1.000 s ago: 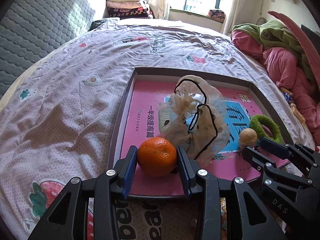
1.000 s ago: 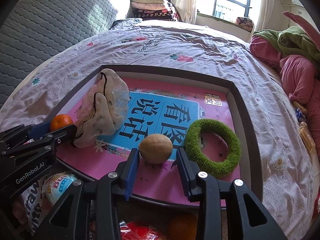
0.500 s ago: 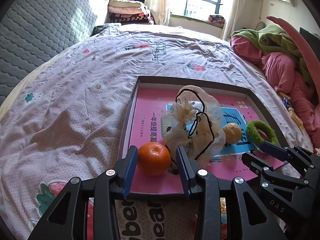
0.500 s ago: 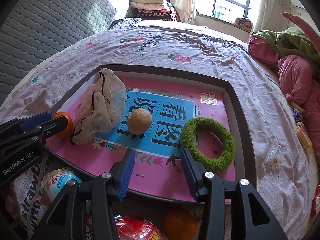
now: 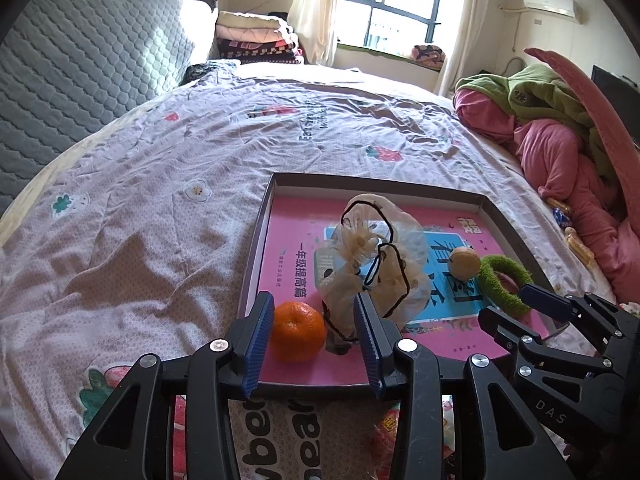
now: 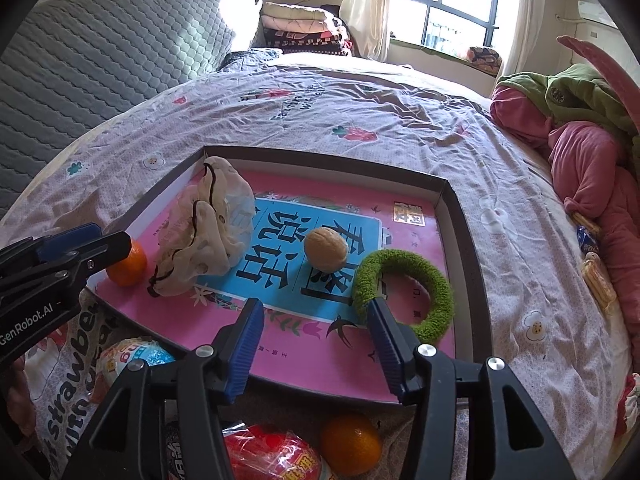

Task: Organize objects
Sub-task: 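Open the right tool to drop the ball in the tray while the left tool releases the orange there, then pull both open tools back from the tray toward the snack bags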

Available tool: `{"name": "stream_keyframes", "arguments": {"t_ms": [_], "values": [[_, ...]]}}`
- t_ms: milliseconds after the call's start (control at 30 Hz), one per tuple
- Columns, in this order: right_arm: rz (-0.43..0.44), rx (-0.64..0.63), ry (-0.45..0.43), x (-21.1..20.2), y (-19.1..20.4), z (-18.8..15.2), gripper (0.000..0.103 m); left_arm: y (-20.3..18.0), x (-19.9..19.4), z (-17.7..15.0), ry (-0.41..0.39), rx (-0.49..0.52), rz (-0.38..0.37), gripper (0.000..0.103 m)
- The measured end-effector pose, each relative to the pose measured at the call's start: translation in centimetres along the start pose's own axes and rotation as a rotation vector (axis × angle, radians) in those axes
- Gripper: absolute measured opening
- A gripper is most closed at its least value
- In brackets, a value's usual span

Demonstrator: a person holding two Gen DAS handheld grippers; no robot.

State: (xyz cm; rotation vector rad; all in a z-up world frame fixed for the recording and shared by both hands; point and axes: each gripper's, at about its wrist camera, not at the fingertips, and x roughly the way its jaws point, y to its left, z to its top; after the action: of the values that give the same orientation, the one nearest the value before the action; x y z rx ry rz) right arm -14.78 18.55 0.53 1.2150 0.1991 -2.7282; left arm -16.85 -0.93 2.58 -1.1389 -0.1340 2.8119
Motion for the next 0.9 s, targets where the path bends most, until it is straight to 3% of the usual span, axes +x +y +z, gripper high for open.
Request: {"name": "stream_keyframes", "arguments": {"t_ms": [900], "values": [[0.018,0.014,-0.16,-6.0,-0.8,0.0,0.066,-2.2,-5.3,-1.0,-0.121,0.098,-0.012,0.061]]}}
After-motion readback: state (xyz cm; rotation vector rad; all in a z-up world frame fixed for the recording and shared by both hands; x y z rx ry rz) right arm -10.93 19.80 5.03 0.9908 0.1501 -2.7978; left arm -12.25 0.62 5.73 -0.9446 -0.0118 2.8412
